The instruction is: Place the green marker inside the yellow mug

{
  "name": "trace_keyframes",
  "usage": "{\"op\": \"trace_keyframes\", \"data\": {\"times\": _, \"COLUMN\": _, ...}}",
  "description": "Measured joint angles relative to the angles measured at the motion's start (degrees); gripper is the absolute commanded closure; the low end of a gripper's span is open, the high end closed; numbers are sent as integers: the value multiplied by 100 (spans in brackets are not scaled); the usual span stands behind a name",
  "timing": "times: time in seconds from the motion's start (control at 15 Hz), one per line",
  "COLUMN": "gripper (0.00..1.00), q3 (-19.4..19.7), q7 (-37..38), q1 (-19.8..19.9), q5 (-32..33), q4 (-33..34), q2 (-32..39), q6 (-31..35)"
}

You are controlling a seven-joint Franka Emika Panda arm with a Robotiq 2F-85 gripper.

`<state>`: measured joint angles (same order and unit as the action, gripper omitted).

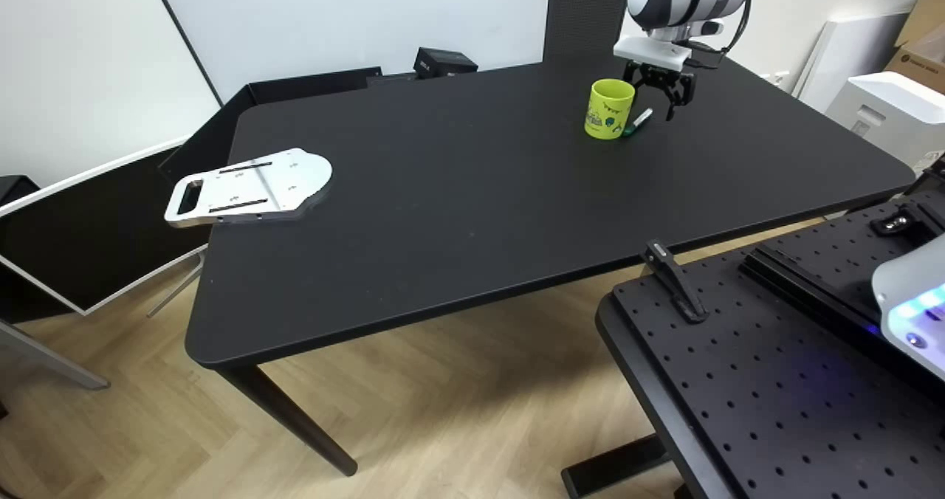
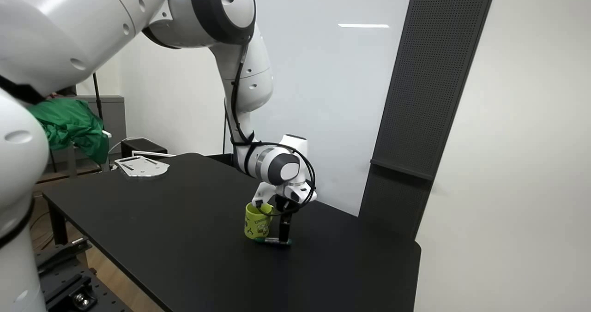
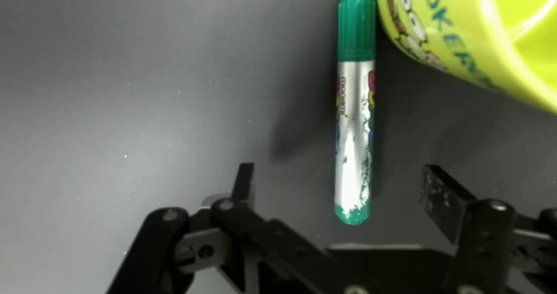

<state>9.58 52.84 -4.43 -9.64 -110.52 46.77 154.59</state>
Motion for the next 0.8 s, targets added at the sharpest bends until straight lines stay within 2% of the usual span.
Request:
{"op": "trace_keyframes", "data": {"times": 0.27, "gripper": 63, "q3": -13, "q7": -3, "q1": -7, "q5": -56, "q4": 8, "q2": 82, "q6": 76}}
{"op": "trace_keyframes", "data": {"times": 0.6, "gripper": 95, "q3": -15, "q7": -1, "q1": -34, "q5": -69, "q4": 57, "q2": 102, "q6": 153}}
{"op": "trace_keyframes", "data": {"times": 0.67, "gripper": 99, "q3": -11, "q7": 2, "q1": -40, "q5": -69, "q4": 64, "q2": 104, "q6": 153}}
{"op": "trace_keyframes", "data": {"times": 0.73, "gripper": 94, "q3": 0, "q7": 3, "q1": -50, "q5": -69, "q4": 69, "q2": 106, "q6": 150}}
{"op": "trace_keyframes", "data": {"times": 0.8, "gripper": 94, "q3": 17, "q7": 7, "q1": -64, "q5": -69, "q4": 72, "q2": 109, "q6": 150}}
